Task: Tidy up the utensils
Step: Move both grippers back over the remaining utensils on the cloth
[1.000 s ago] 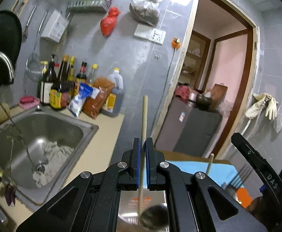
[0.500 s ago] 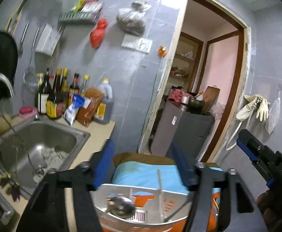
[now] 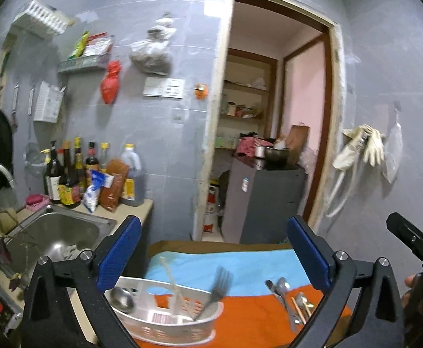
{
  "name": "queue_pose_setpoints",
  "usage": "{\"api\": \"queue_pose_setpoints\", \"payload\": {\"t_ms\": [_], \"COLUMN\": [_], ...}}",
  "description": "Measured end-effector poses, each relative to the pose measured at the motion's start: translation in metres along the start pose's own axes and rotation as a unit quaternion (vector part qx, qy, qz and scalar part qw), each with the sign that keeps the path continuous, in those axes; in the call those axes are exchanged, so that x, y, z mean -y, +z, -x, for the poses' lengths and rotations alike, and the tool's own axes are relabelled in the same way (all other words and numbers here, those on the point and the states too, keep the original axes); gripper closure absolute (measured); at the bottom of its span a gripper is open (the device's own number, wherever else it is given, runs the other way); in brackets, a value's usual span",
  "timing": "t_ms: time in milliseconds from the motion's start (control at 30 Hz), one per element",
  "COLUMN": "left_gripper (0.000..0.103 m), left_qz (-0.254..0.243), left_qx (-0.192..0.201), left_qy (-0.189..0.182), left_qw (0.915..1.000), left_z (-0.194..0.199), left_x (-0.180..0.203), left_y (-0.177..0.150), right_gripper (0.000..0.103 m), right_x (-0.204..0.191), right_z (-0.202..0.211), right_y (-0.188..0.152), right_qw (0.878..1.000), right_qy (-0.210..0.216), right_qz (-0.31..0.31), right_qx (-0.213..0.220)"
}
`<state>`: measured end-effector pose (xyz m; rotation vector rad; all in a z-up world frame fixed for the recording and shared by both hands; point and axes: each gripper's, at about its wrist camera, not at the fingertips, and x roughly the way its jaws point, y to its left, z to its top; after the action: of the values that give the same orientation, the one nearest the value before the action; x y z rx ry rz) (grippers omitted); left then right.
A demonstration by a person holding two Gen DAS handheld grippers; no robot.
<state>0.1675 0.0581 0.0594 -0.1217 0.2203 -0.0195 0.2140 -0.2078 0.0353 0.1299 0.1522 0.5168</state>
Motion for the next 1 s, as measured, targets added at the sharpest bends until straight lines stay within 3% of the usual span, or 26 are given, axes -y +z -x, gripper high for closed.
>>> {"api": "queue_pose_setpoints", "payload": {"t_ms": [133,500,667,833,900,1000], "left_gripper": [0.004,0.004,0.004,0.004,0.004,0.004], "left_qz": [-0.017,-0.012,-0.011,-0.020,-0.023,-0.021], "left_qx": [-0.012,-0.060,-0.150,-0.201,-0.216,-0.237], "left_qy": [-0.026,-0.027,-0.046,-0.042,-0.038,-0.041], "left_qw": [0.9995,0.9978,0.9875,0.9785,0.9754,0.9703], "left_z": [-0.007,-0.035,-0.064,-0.089,-0.101,-0.123], "left_x": [0.033,0.100,0.114,0.124,0.125,0.126], "left_y": [-0.015,-0.072,-0.107,-0.135,-0.145,-0.161], "right_gripper": [0.000,0.000,0.000,0.001,0.005,0.018], "right_x": [0.021,0.072,0.102,0.130,0.138,0.149], "right_z": [0.022,0.048,0.030,-0.003,-0.014,-0.036], "right_y": [-0.004,-0.024,-0.054,-0.089,-0.101,-0.118], "right_qw": [0.999,0.994,0.991,0.983,0.980,0.976], "right_qy": [-0.035,-0.098,-0.113,-0.112,-0.105,-0.086], "right_qz": [0.020,0.030,0.000,-0.026,-0.035,-0.053], "right_qx": [-0.015,-0.034,-0.078,-0.144,-0.163,-0.194]}}
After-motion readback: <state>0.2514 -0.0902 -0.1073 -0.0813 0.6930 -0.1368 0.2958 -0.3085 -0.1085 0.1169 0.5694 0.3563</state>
